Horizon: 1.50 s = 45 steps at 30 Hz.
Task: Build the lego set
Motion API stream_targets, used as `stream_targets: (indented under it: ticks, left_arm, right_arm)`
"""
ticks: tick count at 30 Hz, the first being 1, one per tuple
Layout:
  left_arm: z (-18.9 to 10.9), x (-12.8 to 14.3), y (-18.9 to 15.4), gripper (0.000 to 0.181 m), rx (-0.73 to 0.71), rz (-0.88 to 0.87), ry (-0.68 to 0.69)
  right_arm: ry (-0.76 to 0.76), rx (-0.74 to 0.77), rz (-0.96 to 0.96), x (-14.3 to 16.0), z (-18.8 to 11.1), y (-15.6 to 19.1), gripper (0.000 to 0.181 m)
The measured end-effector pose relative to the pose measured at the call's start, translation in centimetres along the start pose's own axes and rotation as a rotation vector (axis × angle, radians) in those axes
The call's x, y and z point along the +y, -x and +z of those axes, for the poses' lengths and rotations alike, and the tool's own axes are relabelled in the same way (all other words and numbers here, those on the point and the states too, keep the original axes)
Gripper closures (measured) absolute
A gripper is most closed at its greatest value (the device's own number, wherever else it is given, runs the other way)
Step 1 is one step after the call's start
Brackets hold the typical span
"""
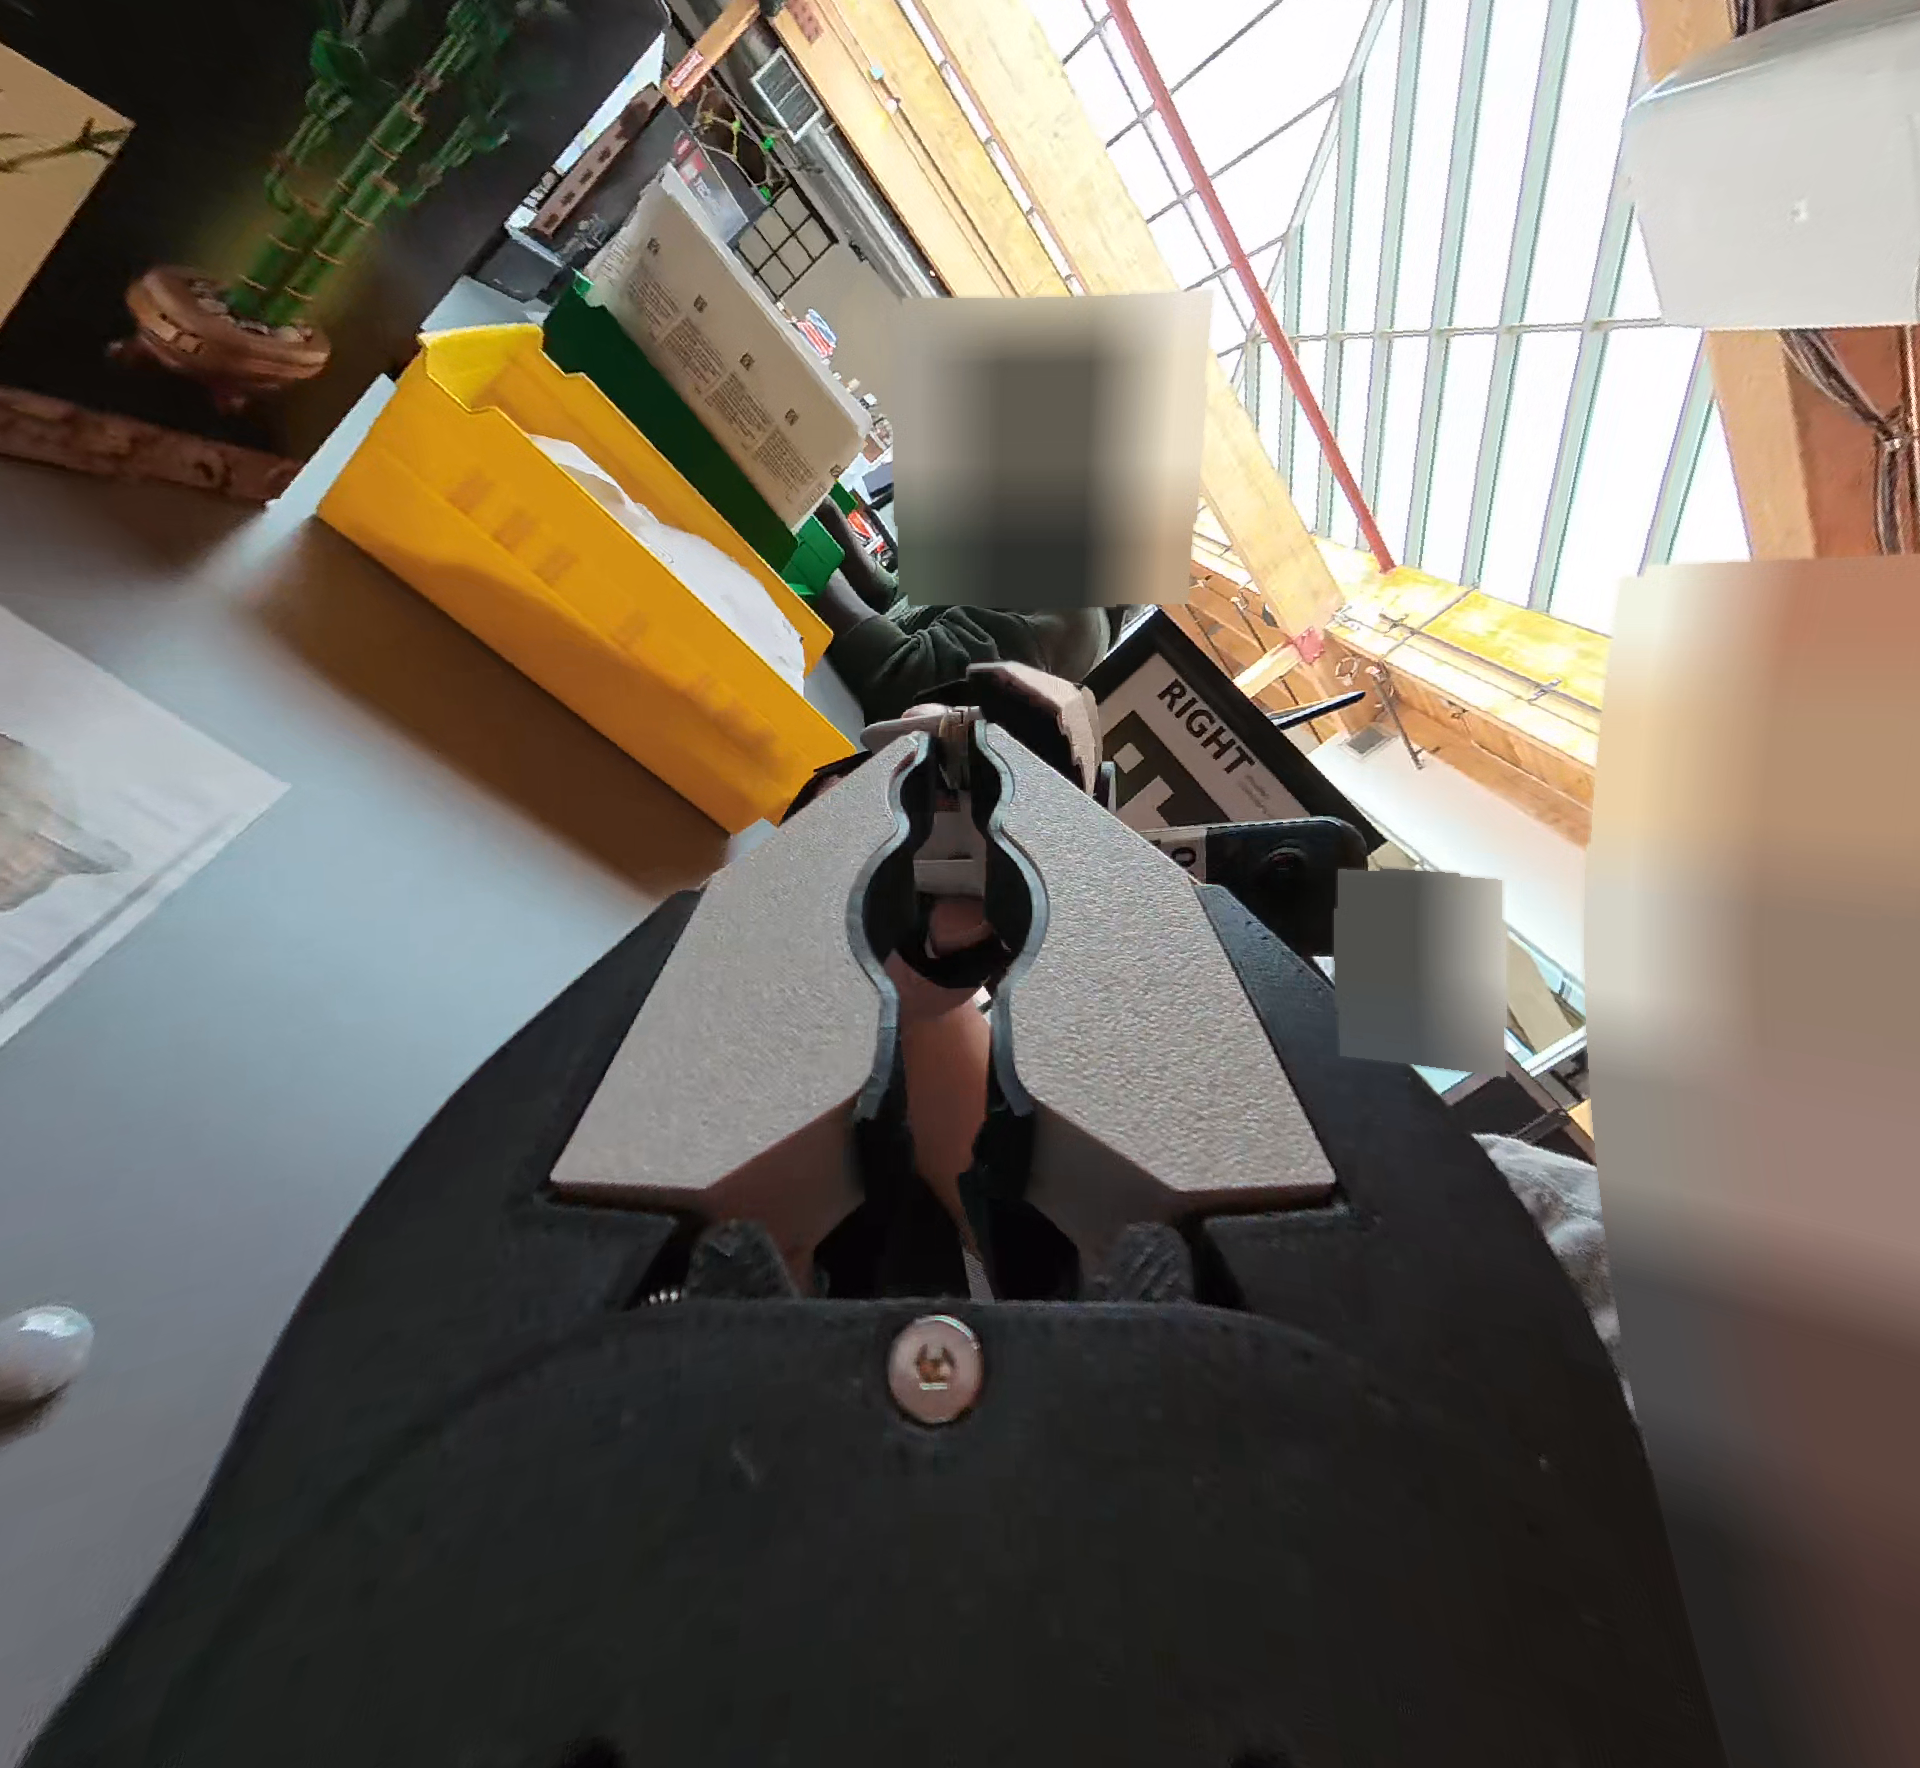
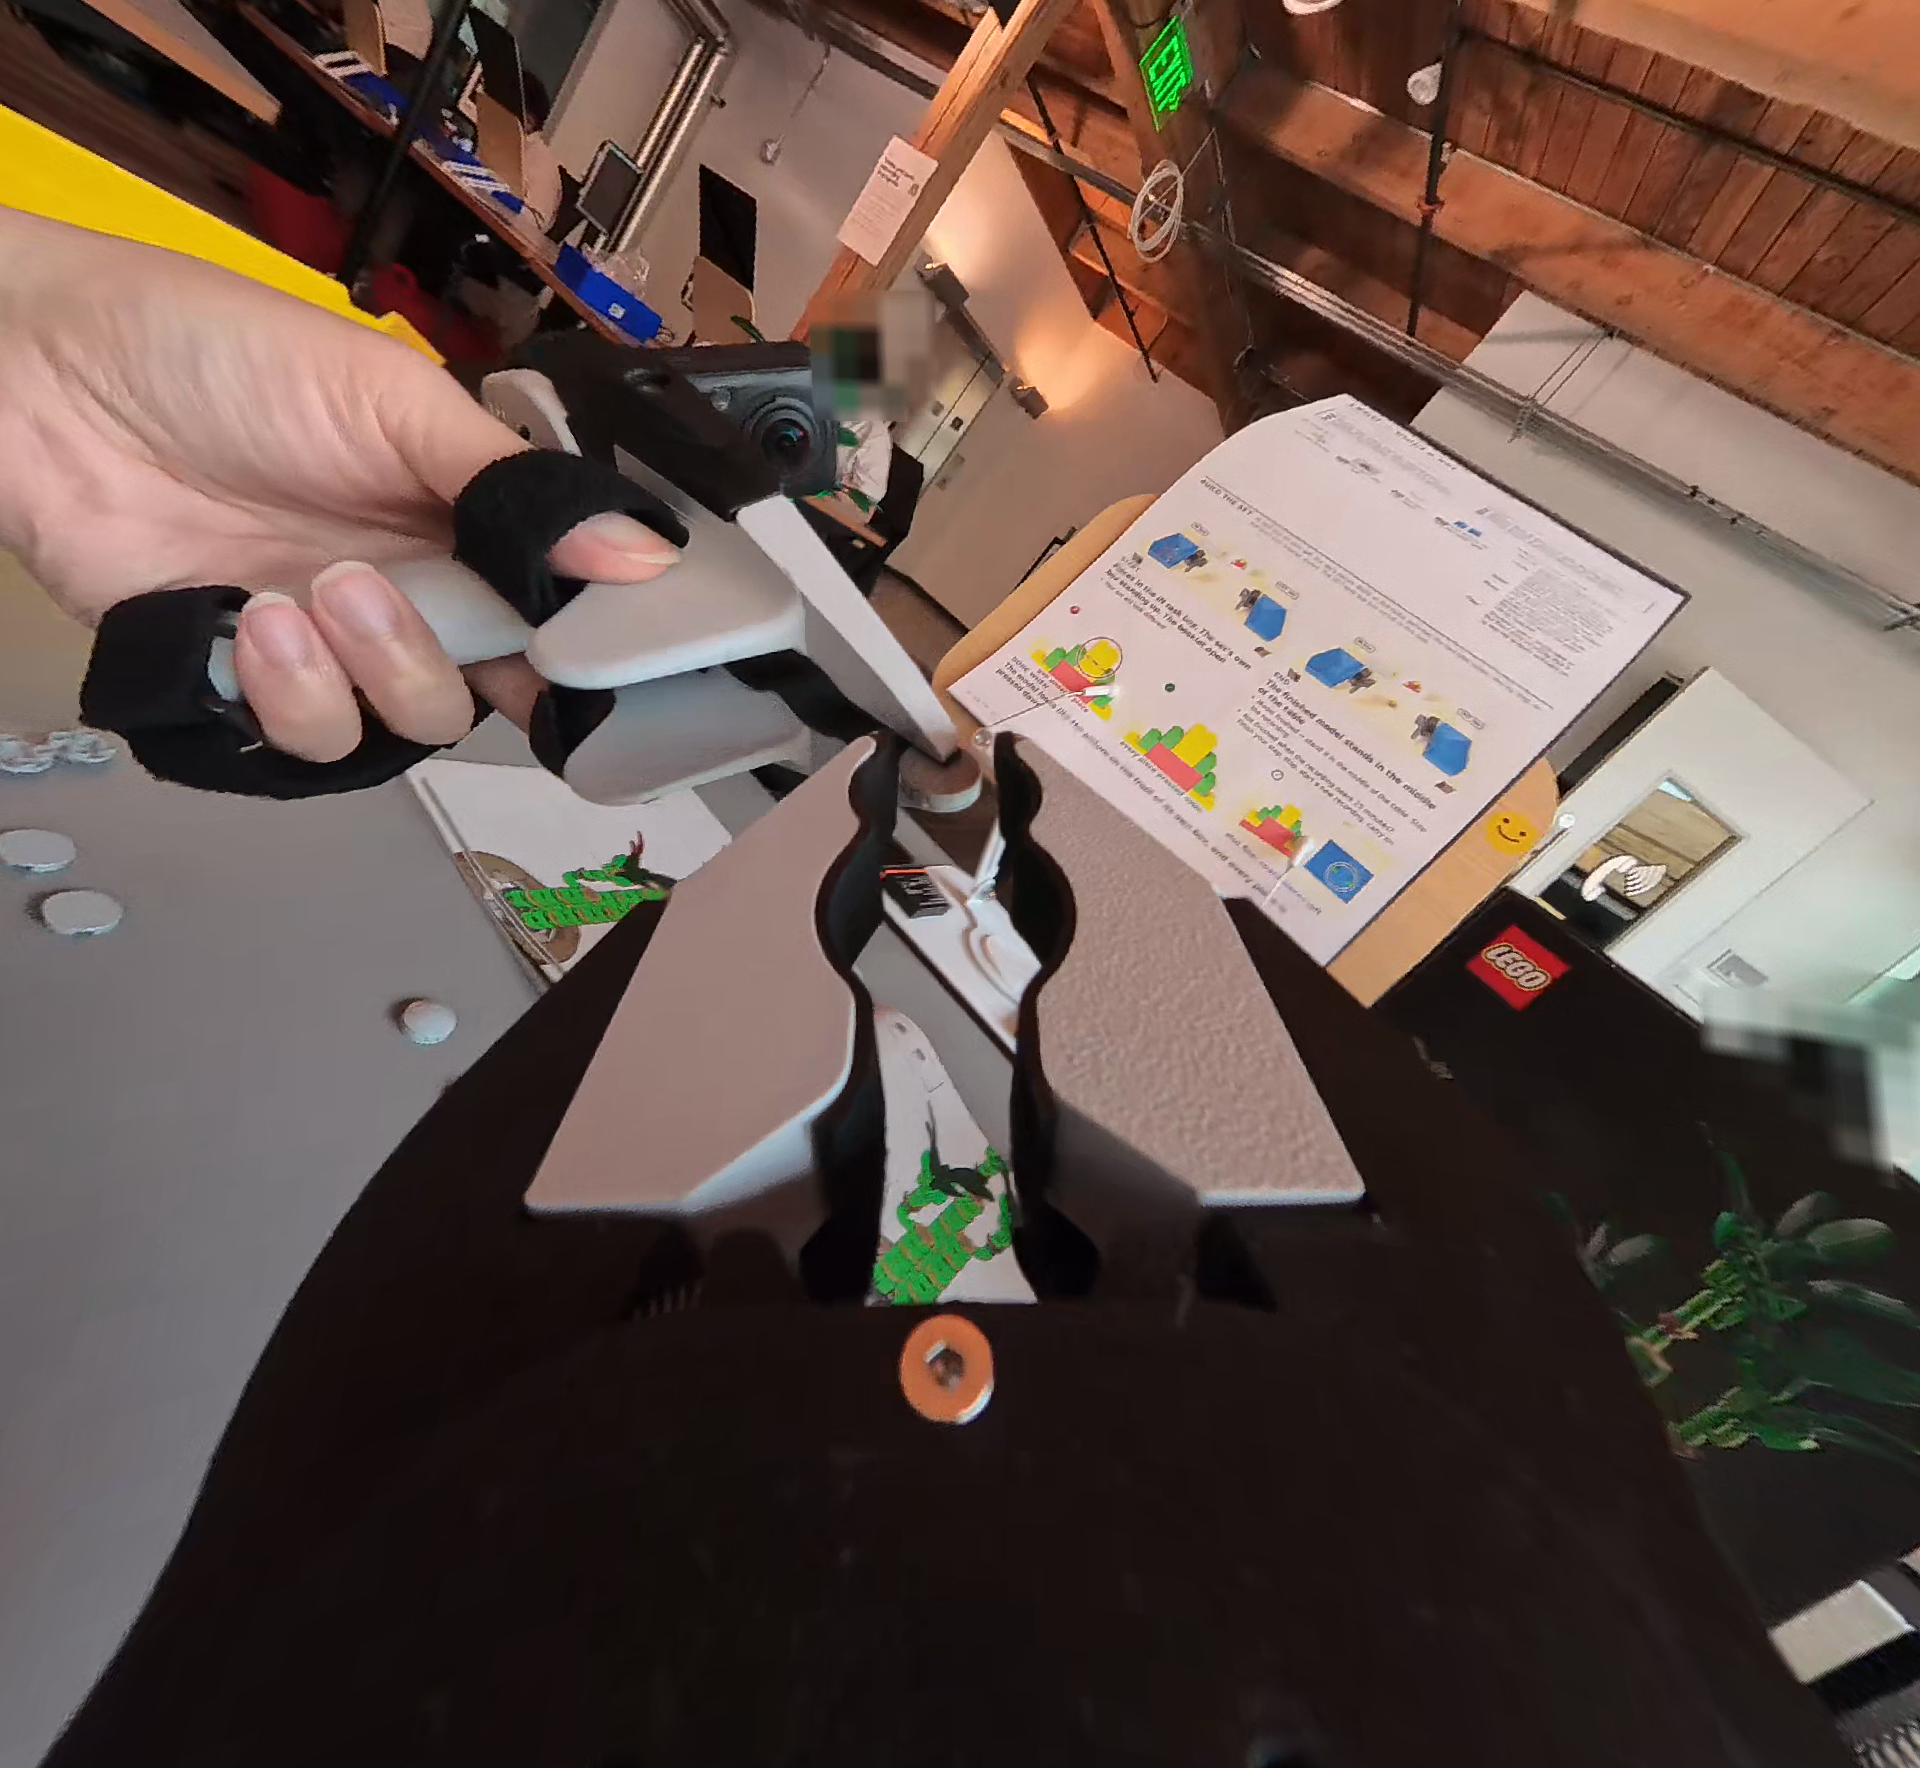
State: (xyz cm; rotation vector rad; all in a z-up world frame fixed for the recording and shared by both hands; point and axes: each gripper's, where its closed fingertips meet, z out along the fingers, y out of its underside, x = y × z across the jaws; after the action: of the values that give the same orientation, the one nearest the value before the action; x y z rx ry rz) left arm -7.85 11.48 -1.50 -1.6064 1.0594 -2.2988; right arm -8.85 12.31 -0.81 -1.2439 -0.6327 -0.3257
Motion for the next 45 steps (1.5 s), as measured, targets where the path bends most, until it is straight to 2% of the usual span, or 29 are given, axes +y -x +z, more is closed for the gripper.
stream_targets:
  ticks: [20, 21, 23, 24, 27, 29, 30, 33, 36, 38, 40, 45]
  left_arm:
    - [-0.5, -0.1, 1.8, 0.178, -0.039, -0.049, -0.016]
    - [-0.6, -0.1, 1.9, 0.176, -0.041, -0.049, -0.012]
    - [-1.0, -0.7, 2.2, 0.157, -0.057, -0.05, -0.025]
    - [-1.4, -1.2, 2.6, 0.15, -0.081, -0.045, -0.036]
    - [-2.9, -2.4, 3.4, 0.156, -0.161, 0.035, -0.045]
    - [-3.8, -2.8, 3.8, 0.155, -0.229, 0.128, -0.002]
    - [-4.1, -2.8, 3.8, 0.155, -0.249, 0.197, 0.032]
    - [-4.4, -1.9, 2.7, 0.15, -0.236, 0.482, 0.18]
    - [-4.5, 1.2, 0.9, 0.14, -0.139, 0.741, 0.356]
    - [-4.6, 2.6, 0.9, 0.138, -0.143, 0.883, 0.428]
    - [-4.5, 3.6, 1.2, 0.143, -0.163, 0.968, 0.483]
    - [-4.2, 5.1, 1.6, 0.154, -0.153, 1.042, 0.553]
  right_arm:
    - [0.088, -0.073, 0.049, 2.2, 0.6, 0.7, 0.167]
    - [0.09, -0.079, 0.065, 2.4, 0.6, 0.7, 0.167]
    - [0.124, -0.124, 0.11, 3.4, 0.8, 1.1, 0.167]
    - [0.151, -0.176, 0.148, 4.2, 0.9, 1.7, 0.167]
    - [0.283, -0.324, 0.271, 7.5, 1.2, 3.8, 0.166]
    - [0.281, -0.378, 0.333, 8.0, 1.3, 4.6, 0.167]
    - [0.275, -0.426, 0.43, 7.9, 1.2, 5.0, 0.167]
    - [0.21, -0.659, 0.905, 5.7, 0.6, 6.2, 0.167]
    - [0.118, -0.793, 1.246, 4.0, 0.2, 5.7, 0.167]
    - [0.134, -0.876, 1.338, 3.8, -0.3, 6.2, 0.167]
    - [0.135, -0.927, 1.395, 3.4, -0.5, 6.6, 0.167]
    - [0.059, -1.019, 1.595, 1.9, -0.8, 6.0, 0.167]
